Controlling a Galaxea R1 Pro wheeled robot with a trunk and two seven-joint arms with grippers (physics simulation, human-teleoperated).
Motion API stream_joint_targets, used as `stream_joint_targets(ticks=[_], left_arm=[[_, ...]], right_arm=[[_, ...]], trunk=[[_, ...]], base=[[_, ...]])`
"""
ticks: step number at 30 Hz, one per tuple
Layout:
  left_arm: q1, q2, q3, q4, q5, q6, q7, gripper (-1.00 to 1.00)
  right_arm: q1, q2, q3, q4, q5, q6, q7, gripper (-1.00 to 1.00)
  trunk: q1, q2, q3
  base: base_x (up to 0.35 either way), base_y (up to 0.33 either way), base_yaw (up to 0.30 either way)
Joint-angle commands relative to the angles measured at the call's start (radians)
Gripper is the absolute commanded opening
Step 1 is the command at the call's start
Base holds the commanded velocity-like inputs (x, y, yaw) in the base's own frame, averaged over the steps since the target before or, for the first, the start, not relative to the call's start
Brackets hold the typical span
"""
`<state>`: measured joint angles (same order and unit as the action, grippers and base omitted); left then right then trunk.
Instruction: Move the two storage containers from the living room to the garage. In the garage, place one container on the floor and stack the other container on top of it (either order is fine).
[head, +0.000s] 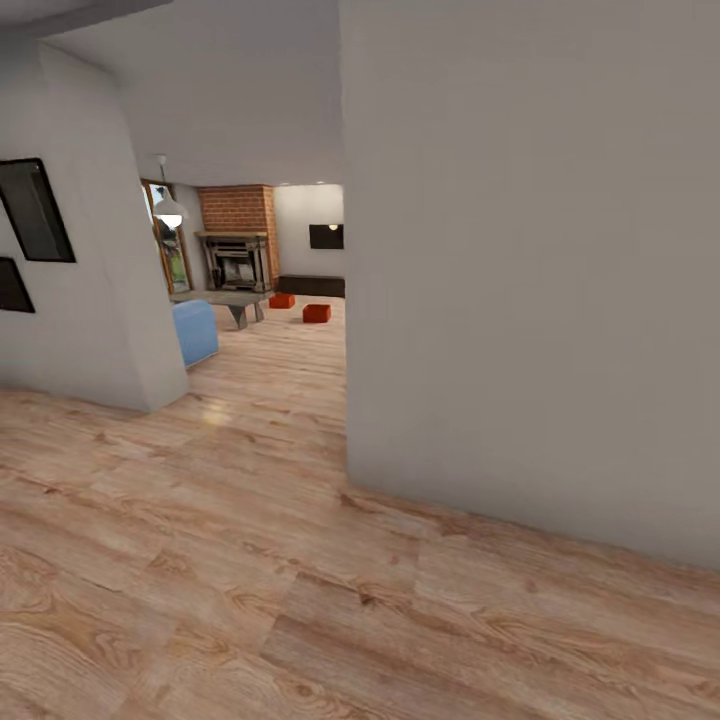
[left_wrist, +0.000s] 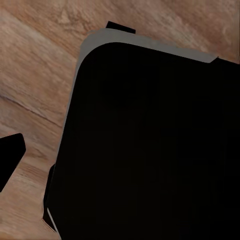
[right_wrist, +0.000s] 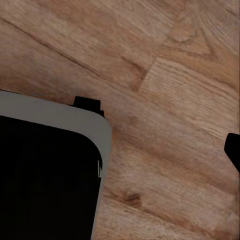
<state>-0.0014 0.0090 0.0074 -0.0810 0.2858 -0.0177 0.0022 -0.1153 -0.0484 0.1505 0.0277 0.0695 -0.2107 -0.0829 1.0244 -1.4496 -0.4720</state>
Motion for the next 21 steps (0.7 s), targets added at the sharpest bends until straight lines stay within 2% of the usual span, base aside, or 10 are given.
stream_joint_targets(ticks=[1, 12, 21], left_arm=[[0.0, 0.0, 0.0, 0.0, 0.004, -0.002, 0.0, 1.0], [0.0, -0.001, 0.001, 0.0, 0.004, -0.001, 0.001, 1.0], [0.0, -0.001, 0.001, 0.0, 0.004, -0.002, 0.001, 1.0]], right_arm=[[-0.001, 0.0, 0.004, 0.003, 0.007, -0.004, -0.006, 1.0], [-0.001, 0.0, 0.004, 0.003, 0.007, -0.004, -0.007, 1.0], [-0.001, 0.0, 0.012, 0.003, 0.018, -0.003, -0.007, 1.0]], trunk=[[0.001, 0.0, -0.001], [0.001, 0.0, -0.001], [0.001, 0.0, -0.001]], base=[[0.325, 0.0, 0.269], [0.325, 0.0, 0.256], [0.325, 0.0, 0.04]])
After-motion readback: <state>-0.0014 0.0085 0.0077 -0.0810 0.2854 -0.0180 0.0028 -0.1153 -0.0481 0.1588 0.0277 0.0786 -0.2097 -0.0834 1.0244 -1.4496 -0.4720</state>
